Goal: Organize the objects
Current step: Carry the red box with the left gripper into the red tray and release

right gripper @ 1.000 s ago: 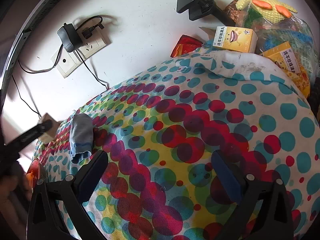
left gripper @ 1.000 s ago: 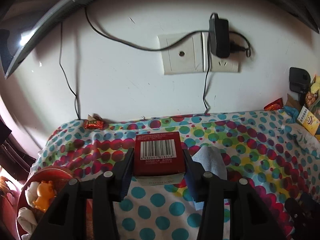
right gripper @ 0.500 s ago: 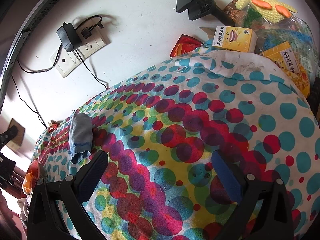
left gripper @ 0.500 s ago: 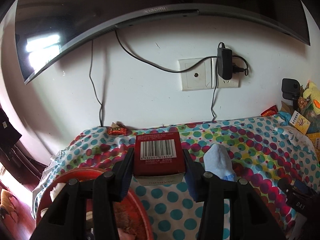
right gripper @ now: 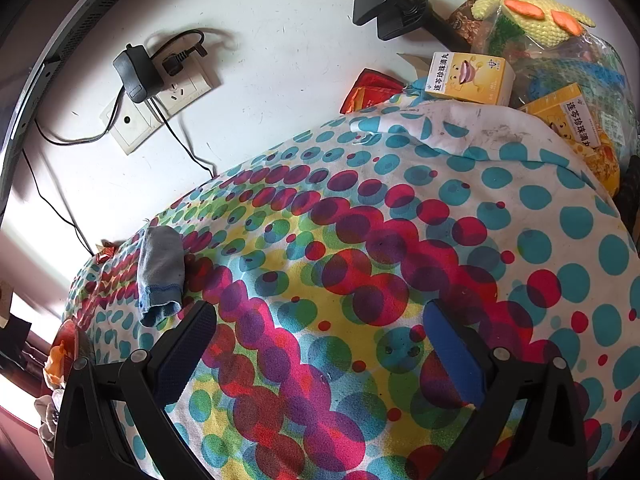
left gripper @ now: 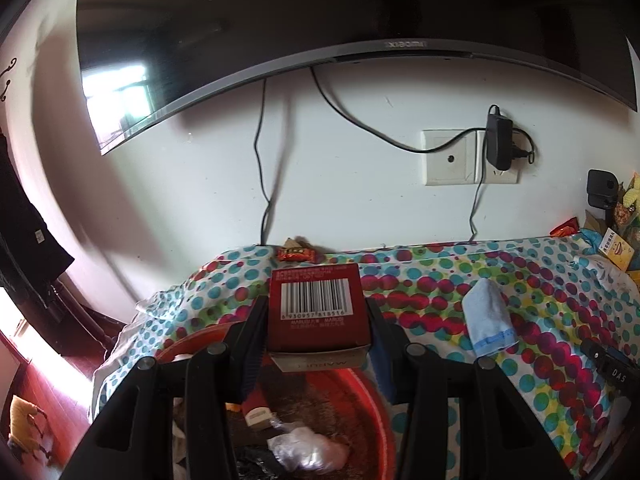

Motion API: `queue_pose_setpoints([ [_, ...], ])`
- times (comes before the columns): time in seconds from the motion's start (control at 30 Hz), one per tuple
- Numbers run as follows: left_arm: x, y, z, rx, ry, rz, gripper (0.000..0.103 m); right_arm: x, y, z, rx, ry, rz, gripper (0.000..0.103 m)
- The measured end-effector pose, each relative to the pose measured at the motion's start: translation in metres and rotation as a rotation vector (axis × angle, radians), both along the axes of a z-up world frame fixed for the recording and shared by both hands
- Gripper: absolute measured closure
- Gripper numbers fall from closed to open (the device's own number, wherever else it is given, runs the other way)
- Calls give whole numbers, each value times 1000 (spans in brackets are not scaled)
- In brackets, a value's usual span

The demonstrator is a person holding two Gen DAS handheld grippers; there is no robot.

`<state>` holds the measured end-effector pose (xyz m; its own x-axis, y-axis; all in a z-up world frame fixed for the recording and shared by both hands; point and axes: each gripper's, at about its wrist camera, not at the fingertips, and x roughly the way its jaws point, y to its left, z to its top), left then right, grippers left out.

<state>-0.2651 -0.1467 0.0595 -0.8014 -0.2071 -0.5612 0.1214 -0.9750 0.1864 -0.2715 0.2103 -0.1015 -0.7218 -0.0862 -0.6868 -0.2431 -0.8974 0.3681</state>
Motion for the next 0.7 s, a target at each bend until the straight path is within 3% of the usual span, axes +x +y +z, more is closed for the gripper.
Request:
queue_pose_setpoints([
  [0.4, 34, -86, 3, 3, -21, 110, 57, 0, -1, 1, -7, 2, -1, 0],
  [0.7, 124, -151, -17, 48, -60, 144, 57, 0, -1, 2, -7, 1, -1, 0],
])
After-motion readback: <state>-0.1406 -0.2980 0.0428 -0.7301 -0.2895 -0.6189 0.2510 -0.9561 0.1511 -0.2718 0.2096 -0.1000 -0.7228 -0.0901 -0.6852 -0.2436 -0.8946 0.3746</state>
